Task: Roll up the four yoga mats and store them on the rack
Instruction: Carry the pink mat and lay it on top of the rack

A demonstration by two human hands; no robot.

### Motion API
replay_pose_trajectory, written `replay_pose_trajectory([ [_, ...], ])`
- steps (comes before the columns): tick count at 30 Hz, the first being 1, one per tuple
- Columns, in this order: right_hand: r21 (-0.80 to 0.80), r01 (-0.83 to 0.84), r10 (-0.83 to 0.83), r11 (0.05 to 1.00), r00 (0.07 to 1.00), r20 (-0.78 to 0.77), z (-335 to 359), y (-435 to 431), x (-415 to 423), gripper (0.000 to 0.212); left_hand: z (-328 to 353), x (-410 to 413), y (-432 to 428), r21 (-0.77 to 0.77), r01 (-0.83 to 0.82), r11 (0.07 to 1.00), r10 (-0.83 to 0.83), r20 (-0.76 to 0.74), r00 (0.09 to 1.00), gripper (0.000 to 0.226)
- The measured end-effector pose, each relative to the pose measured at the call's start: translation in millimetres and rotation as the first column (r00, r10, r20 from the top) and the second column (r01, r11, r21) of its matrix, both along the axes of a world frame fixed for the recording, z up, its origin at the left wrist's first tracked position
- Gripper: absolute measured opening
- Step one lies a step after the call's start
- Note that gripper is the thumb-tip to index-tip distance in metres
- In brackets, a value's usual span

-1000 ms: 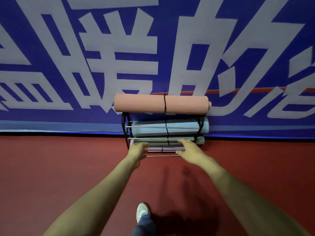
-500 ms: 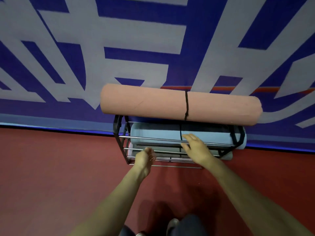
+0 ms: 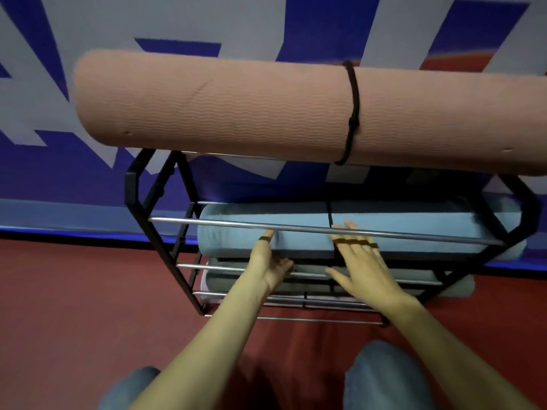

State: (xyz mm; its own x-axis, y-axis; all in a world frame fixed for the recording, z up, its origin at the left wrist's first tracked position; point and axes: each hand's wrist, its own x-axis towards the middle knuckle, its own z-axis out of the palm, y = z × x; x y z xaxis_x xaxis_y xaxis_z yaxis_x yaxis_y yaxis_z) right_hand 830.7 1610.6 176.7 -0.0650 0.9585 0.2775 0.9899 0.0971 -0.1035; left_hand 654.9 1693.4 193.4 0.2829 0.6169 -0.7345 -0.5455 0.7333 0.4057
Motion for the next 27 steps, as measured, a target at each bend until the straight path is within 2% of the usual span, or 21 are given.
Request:
replay_pose_trajectory([
  [3, -0.062, 0.092, -0.084, 0.994, 0.989, 0.117, -15.8, 15.7, 10.8, 0.114, -19.9, 8.7, 8.9, -0.017, -0.056, 0.998, 0.058, 0.085, 0.995, 0.066],
  [5, -0.068, 0.148, -0.137, 0.987, 0.979, 0.152, -21.1, 24.3, 12.4, 0.125, -24.0, 14.9, 12.0, -0.045, -0.117, 0.992, 0.121, 0.114, 0.986, 0.068],
  [7, -0.065, 0.219, -0.205, 0.974, 0.963, 0.175, -21.3, 32.6, 13.0, 0.127, -21.8, 20.5, 13.0, -0.047, -0.160, 0.986, 0.163, 0.089, 0.983, 0.087],
  [9, -0.098, 0.268, -0.248, 0.958, 0.952, 0.178, -14.0, 40.8, 11.9, 0.126, -39.7, 28.4, 23.1, -0.061, -0.209, 0.976, 0.207, -0.027, 0.978, 0.123],
  [10, -0.101, 0.279, -0.259, 0.955, 0.949, 0.180, -11.8, 43.5, 12.3, 0.123, -51.8, 32.1, 29.5, -0.062, -0.242, 0.968, 0.237, -0.079, 0.968, 0.132],
  [13, -0.032, 0.258, -0.247, 0.966, 0.950, 0.192, -11.4, 46.3, 16.9, 0.118, -63.3, 36.3, 38.6, -0.041, -0.327, 0.944, 0.320, -0.131, 0.938, 0.134],
  [15, 0.053, 0.215, -0.222, 0.975, 0.955, 0.198, -15.0, 46.0, 20.0, 0.117, -61.2, 35.3, 38.7, -0.036, -0.328, 0.944, 0.322, -0.117, 0.940, 0.135],
  [18, 0.090, 0.178, -0.194, 0.980, 0.959, 0.208, -16.9, 46.0, 22.7, 0.115, -54.2, 29.9, 37.0, -0.042, -0.315, 0.948, 0.310, -0.094, 0.946, 0.129],
  [23, 0.005, 0.221, -0.216, 0.975, 0.945, 0.247, -7.0, 44.6, 24.3, 0.117, -23.9, 26.4, 19.4, -0.011, -0.306, 0.952, 0.304, -0.093, 0.948, 0.108],
  [27, -0.105, 0.267, -0.230, 0.958, 0.933, 0.277, 12.7, 40.1, 19.8, 0.116, -21.9, 22.2, 15.8, -0.004, -0.317, 0.948, 0.315, -0.083, 0.945, 0.123],
])
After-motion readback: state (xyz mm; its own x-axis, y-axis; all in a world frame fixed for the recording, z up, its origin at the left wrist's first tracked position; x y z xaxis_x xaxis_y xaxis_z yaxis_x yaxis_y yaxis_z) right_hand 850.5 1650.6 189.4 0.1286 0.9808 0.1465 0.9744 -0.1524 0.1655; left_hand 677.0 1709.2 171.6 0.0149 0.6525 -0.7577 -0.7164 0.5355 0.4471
